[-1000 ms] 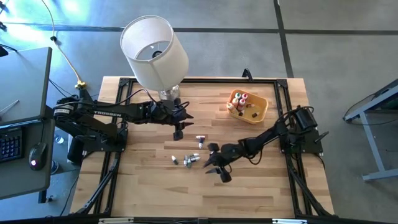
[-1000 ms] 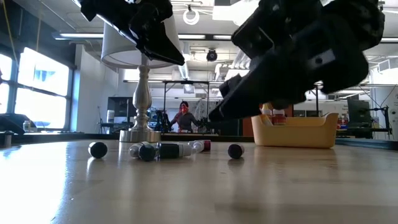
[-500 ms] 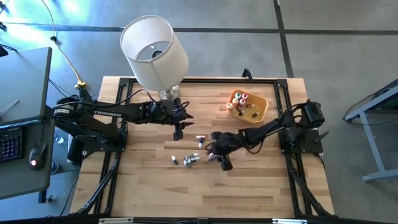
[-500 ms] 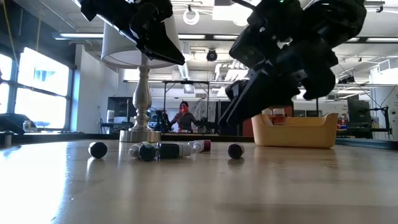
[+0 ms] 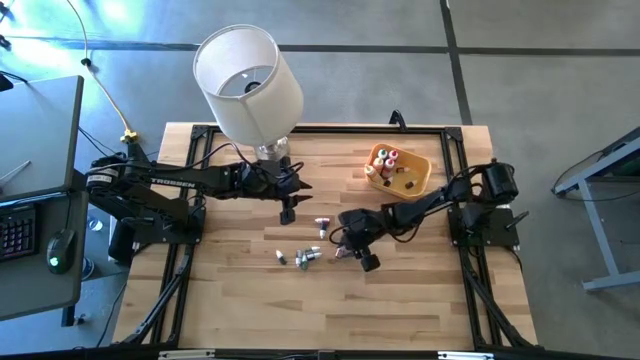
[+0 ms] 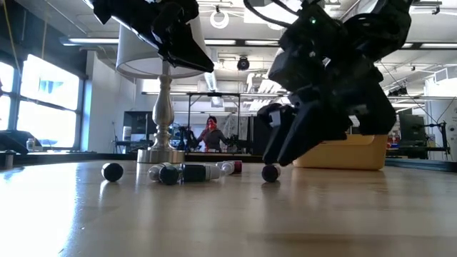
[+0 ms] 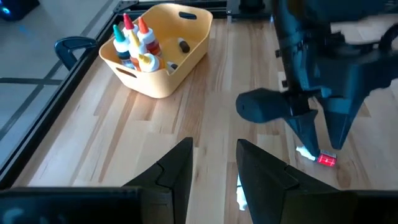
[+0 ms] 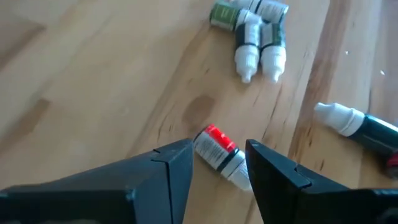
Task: Pick & Place food coloring
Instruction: Put the small red food coloring bottle into the yellow bin
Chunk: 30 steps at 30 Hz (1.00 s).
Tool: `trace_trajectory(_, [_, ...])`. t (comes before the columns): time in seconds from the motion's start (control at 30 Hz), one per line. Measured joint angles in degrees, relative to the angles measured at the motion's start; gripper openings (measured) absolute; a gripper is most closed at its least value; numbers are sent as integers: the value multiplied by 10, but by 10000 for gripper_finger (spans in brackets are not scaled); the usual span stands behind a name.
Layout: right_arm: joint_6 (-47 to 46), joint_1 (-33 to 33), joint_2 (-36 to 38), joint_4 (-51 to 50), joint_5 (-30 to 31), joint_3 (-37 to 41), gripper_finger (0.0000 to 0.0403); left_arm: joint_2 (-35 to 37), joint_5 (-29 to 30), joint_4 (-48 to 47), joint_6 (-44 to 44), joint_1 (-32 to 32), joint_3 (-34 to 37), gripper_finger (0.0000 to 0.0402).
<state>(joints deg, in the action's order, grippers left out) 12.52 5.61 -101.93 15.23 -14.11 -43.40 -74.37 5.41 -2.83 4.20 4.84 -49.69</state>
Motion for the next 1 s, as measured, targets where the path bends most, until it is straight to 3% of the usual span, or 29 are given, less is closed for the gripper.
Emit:
trace_trajectory(0.2, [43, -9, -19, 2, 0, 0, 140, 0, 1, 1, 0, 0, 0, 119])
trace_trajectory(0.77, [25, -18, -61, 65, -23, 0, 138, 0, 3, 1, 0, 0, 0, 119])
trace_trajectory(1.0, [-27, -18, -61, 63, 4, 0, 97, 0, 3, -2, 0, 0, 0, 119])
